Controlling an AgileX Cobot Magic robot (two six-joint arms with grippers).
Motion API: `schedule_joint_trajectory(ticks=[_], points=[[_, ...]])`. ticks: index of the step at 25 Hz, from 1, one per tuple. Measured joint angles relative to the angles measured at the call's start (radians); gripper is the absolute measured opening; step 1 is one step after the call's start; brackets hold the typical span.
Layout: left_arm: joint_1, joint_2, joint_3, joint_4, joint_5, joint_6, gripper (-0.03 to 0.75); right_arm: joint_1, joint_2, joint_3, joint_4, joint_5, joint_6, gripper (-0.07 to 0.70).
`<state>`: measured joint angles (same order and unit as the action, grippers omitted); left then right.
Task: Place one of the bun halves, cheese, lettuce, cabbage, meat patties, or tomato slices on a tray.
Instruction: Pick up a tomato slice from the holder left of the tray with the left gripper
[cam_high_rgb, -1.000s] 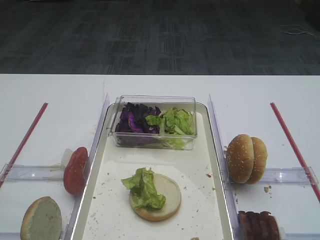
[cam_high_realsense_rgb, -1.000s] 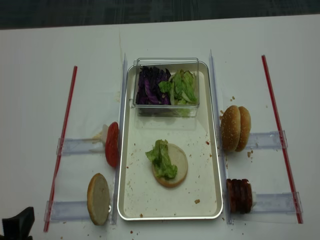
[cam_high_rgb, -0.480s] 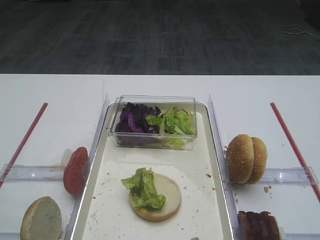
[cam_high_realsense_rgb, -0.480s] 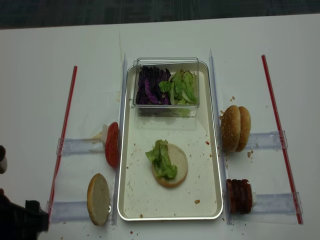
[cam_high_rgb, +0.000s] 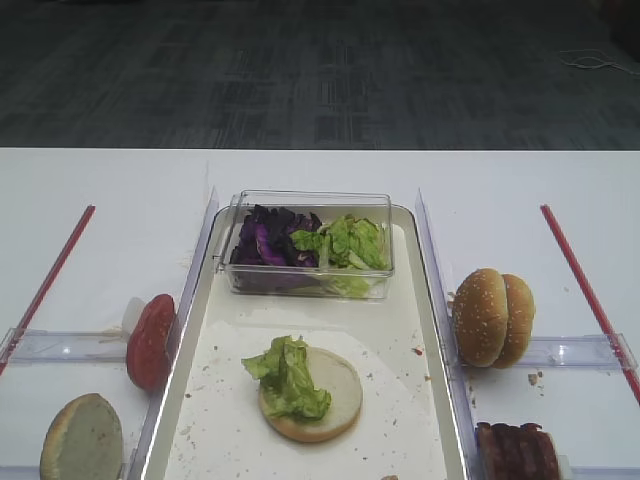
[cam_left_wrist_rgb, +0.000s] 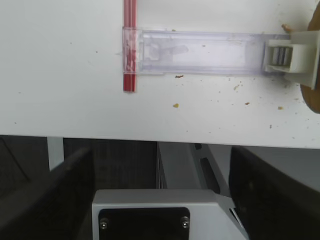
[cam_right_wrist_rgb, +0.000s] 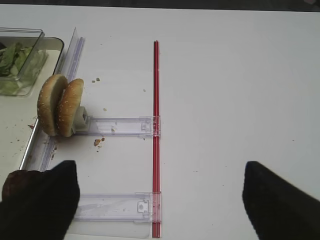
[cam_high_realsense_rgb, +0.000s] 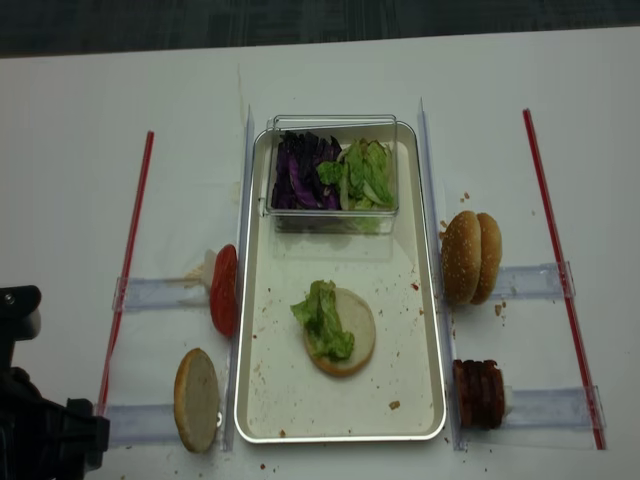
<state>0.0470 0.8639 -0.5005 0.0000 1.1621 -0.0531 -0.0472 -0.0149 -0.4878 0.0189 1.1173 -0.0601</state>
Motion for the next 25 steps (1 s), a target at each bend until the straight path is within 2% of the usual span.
schedule_joint_trajectory(ticks=[4, 10, 15, 25], points=[[0.0, 0.027, -0.005, 0.015, -0.012, -0.002, 0.544, 0.0, 0.0, 0.0, 0.0, 0.0, 0.0, 0.685], [0.0, 0.132, -0.073, 0.019, -0.051, -0.014, 0.544, 0.0, 0.0, 0.0, 0.0, 0.0, 0.0, 0.685], [0.0, 0.25, -0.152, 0.019, -0.093, -0.014, 0.544, 0.0, 0.0, 0.0, 0.0, 0.0, 0.0, 0.685], [0.0, 0.495, -0.35, 0.019, -0.125, 0.003, 0.544, 0.0, 0.0, 0.0, 0.0, 0.0, 0.0, 0.685]])
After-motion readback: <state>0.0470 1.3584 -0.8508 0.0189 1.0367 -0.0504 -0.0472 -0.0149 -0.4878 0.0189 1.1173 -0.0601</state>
